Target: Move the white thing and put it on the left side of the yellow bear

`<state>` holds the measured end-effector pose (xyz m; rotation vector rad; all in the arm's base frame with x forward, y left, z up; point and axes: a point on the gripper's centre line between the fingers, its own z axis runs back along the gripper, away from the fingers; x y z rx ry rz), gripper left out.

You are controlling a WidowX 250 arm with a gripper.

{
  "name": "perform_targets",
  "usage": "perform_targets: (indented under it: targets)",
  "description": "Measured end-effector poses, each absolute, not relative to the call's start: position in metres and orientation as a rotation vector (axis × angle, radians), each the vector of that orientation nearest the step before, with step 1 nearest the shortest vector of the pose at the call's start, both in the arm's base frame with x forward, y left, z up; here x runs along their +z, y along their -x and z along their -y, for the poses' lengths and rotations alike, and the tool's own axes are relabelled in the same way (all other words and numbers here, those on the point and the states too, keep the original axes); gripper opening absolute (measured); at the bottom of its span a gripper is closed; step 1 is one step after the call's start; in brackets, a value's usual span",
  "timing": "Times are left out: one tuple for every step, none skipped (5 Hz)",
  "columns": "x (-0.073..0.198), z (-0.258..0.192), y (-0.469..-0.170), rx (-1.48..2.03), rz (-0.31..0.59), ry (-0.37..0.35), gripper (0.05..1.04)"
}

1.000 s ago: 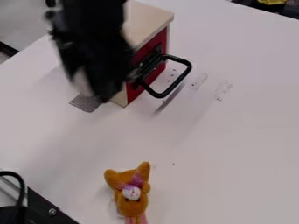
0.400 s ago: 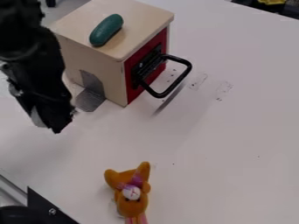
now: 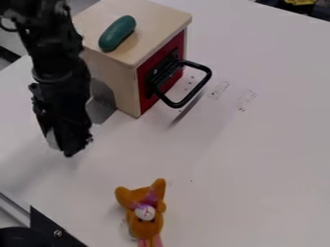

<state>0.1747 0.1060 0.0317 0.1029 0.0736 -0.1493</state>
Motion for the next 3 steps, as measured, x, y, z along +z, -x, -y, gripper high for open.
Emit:
perform_targets:
  targets:
    - [0.027,-0.108,-0.173,-0.165,-0.100,-0.114,0.640]
    - [0.027,-0.108,-0.172,-0.149,-0.096,-0.098,0.949]
    - [0.039,-0.110,-0.173,-0.133,-0.035,-0.081,0.998]
